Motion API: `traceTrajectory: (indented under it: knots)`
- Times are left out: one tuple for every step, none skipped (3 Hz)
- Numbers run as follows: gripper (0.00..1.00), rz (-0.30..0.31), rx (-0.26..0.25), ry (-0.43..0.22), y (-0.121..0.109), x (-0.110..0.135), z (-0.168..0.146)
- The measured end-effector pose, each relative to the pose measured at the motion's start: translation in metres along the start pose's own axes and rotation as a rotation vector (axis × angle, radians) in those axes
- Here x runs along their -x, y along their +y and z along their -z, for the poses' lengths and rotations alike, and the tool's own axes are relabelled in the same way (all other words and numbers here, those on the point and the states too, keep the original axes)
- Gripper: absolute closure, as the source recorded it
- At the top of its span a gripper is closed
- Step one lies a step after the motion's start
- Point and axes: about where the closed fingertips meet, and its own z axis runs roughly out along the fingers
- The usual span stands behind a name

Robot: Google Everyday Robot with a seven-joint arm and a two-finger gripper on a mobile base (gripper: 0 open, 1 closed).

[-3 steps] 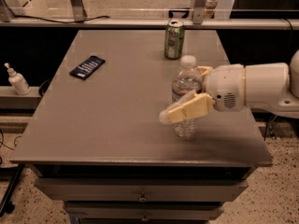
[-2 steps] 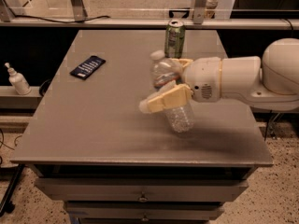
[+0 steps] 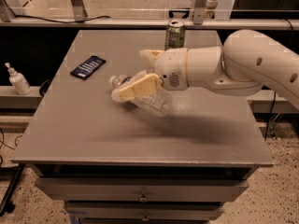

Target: Knock water bottle over

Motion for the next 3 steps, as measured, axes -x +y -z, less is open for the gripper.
traceTrajectory:
  knots:
    - [0.00,0.002,0.007,0.011,0.000,-0.007,-0.007]
    - [0.00,0.006,-0.001,0.027,-0.003,-0.014,-0.003]
    - [0.00,0.016,-0.028,0.061,-0.012,-0.025,0.016]
